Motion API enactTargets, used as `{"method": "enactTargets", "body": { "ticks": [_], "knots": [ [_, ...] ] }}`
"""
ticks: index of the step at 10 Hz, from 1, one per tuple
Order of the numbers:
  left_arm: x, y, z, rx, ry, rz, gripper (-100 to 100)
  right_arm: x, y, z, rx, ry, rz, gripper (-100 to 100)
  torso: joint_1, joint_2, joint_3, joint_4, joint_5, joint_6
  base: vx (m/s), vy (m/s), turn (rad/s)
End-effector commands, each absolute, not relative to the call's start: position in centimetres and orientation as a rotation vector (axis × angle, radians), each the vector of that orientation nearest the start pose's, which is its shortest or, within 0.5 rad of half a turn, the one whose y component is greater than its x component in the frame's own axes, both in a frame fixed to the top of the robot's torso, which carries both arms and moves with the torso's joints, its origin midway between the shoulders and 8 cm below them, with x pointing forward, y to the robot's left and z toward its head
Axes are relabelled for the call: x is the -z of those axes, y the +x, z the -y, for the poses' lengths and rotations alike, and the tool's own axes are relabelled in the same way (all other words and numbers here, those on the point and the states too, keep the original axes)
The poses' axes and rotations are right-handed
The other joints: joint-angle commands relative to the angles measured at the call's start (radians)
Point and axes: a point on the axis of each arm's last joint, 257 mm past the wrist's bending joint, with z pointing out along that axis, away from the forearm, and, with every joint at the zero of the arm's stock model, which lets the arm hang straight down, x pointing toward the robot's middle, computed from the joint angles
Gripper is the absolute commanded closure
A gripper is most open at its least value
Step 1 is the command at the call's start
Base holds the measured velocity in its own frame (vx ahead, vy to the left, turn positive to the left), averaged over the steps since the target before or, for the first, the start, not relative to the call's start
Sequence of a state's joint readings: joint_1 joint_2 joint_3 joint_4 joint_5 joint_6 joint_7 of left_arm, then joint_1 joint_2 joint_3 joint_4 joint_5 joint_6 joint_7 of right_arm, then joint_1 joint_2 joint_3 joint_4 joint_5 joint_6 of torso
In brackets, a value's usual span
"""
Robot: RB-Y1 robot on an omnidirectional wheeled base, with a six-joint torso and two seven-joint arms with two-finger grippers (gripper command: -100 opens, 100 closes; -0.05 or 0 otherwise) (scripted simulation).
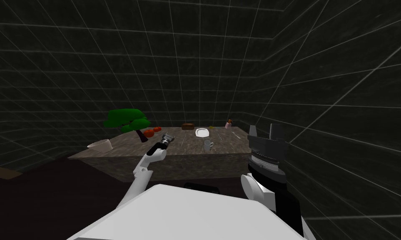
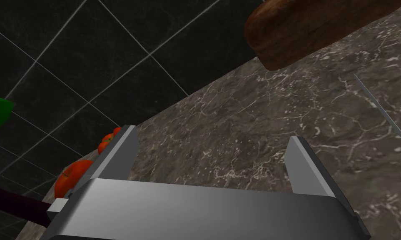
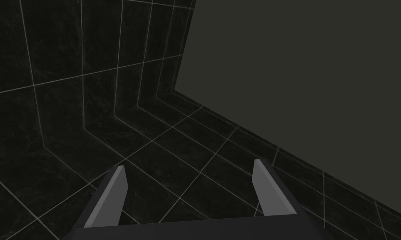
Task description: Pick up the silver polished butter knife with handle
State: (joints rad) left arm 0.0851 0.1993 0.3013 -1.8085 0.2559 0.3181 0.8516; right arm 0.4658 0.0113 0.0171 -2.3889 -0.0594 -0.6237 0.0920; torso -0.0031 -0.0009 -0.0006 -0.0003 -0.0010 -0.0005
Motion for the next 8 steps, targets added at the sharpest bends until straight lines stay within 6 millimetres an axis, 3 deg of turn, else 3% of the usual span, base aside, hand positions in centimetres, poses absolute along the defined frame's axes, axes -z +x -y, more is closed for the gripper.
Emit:
{"method": "enactTargets", "body": {
  "ticks": [1,6,8],
  "knots": [
    [20.9,50.3,-43.3,1.562,-2.012,-0.366,-100,-10.1,29.4,27.1,-1.329,0.466,-0.396,0,0.0,0.0,0.0,0.0,0.0,0.0,0.024,-0.052,-0.037],
    [23.9,50.7,-44.3,1.524,-2.165,-0.279,-100,-10.1,29.4,27.1,-1.329,0.466,-0.396,0,0.0,0.0,0.0,0.0,0.0,0.0,0.018,-0.046,-0.027],
    [26.0,51.1,-45.0,1.497,-2.286,-0.183,-100,-10.1,29.4,27.1,-1.329,0.466,-0.396,0,0.0,0.0,0.0,0.0,0.0,0.0,0.027,-0.062,-0.046]
  ]
}}
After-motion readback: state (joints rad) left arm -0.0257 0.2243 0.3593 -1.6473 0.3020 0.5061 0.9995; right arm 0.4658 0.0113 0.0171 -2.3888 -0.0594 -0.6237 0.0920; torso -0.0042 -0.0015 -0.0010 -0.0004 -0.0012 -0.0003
